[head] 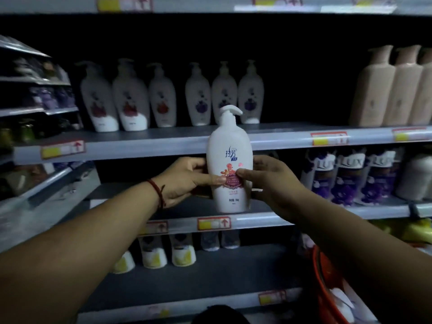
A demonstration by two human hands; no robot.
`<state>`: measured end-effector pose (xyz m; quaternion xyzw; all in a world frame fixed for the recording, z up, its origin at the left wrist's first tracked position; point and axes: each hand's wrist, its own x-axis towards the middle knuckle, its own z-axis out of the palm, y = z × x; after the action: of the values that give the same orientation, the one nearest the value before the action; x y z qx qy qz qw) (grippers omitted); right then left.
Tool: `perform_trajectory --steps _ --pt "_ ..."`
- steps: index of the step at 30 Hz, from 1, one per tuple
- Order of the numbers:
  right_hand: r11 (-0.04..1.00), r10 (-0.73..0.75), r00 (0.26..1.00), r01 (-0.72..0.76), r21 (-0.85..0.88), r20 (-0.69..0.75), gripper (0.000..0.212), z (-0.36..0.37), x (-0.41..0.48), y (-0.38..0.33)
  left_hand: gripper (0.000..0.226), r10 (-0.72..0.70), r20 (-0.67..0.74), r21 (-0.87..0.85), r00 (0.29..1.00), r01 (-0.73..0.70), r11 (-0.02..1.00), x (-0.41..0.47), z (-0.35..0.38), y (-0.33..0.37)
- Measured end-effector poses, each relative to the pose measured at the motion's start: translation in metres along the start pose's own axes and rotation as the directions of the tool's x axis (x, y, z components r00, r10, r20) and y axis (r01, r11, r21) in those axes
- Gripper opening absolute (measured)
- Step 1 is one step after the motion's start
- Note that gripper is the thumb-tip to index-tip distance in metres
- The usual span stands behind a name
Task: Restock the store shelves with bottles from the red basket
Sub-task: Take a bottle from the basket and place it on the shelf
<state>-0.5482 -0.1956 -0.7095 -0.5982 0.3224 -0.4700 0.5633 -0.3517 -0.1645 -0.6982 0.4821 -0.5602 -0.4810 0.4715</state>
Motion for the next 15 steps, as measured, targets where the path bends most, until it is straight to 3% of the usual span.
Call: perform_trajectory --steps 4,9,15 --pt "0.998 -0.044 0.998 0.043 0.043 0.034 0.030 0.043 0.031 -0.016 0.038 0.042 -0.144 -0.027 0.989 -0.046 0.999 -0.007 -0.041 0.026" --pt "0.994 -0.092 0.984 0.081 0.077 0.149 0.046 0.085 0.070 -0.043 0.038 0.119 -0.228 -0.027 0.966 -0.129 0.991 -0.001 -0.090 0.055" --pt "0.983 -0.182 0.977 0.177 0.052 0.107 0.048 0.127 0.135 -0.066 0.054 0.197 -0.329 -0.017 0.923 -0.214 0.977 0.027 -0.131 0.084"
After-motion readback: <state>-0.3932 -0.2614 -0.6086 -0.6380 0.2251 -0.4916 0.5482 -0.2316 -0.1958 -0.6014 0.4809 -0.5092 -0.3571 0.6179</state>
